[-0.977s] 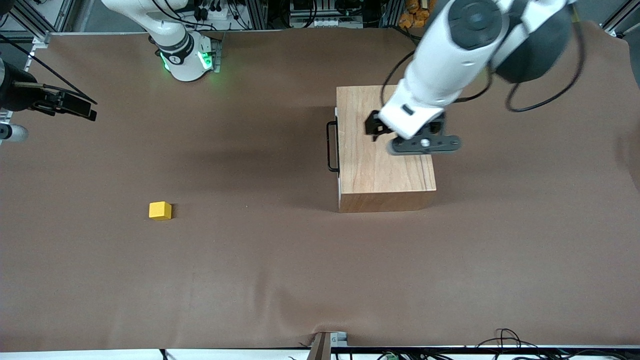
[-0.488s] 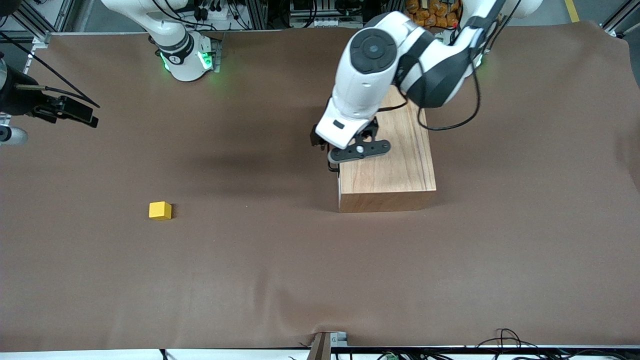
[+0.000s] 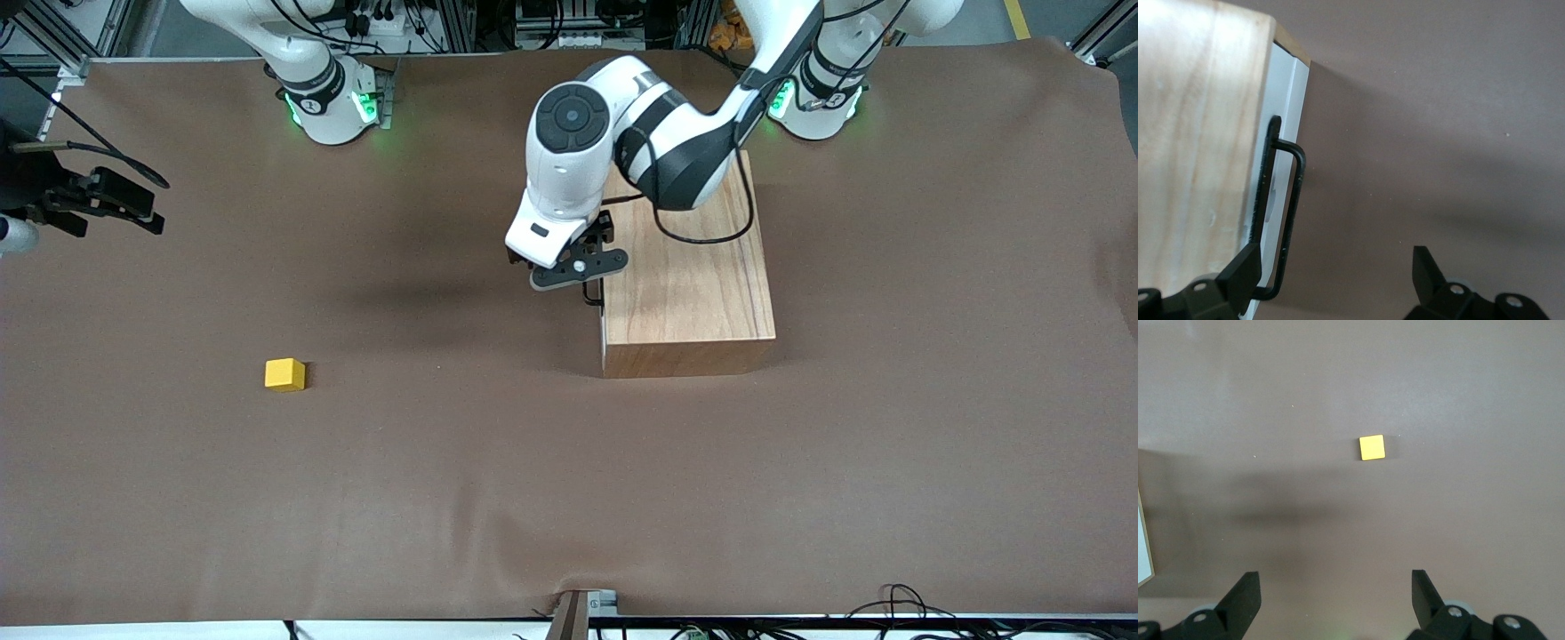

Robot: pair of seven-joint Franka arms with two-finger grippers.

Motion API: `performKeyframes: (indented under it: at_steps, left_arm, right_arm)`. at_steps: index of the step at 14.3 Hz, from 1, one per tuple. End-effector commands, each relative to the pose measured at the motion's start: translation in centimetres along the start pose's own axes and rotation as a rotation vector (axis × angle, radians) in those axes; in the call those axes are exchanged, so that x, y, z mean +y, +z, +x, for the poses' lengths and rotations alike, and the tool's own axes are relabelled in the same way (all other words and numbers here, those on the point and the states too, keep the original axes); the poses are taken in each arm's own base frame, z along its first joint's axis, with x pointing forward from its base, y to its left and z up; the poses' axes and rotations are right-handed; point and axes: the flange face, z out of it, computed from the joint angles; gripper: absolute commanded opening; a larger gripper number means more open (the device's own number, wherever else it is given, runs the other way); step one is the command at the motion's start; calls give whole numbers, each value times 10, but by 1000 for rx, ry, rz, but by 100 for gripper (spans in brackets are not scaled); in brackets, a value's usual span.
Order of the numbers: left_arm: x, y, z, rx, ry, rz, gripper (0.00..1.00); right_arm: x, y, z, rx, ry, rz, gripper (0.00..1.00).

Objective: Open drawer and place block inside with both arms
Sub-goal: 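Move the left gripper over the box to the black drawer handle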

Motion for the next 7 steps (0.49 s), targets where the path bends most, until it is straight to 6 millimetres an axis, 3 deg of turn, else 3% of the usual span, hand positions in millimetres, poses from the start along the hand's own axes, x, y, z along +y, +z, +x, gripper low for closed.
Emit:
performKeyframes:
  at_steps: [1,3,6,7]
  left_arm:
    - [13,12,-19,82,12,65,100]
    - [16,27,-26,95,3,102,100]
    - [16,33,-24,97,7,115,100]
    - [16,45,-23,91,5,130,100]
  right_arm:
    - [0,-9,-2,11,-7,11,100]
    - [5,-4,-6,-37,5,13,100]
    - [8,-2,-5,-33,6,-5,100]
    - [9,0,-5,-40,8,-7,100]
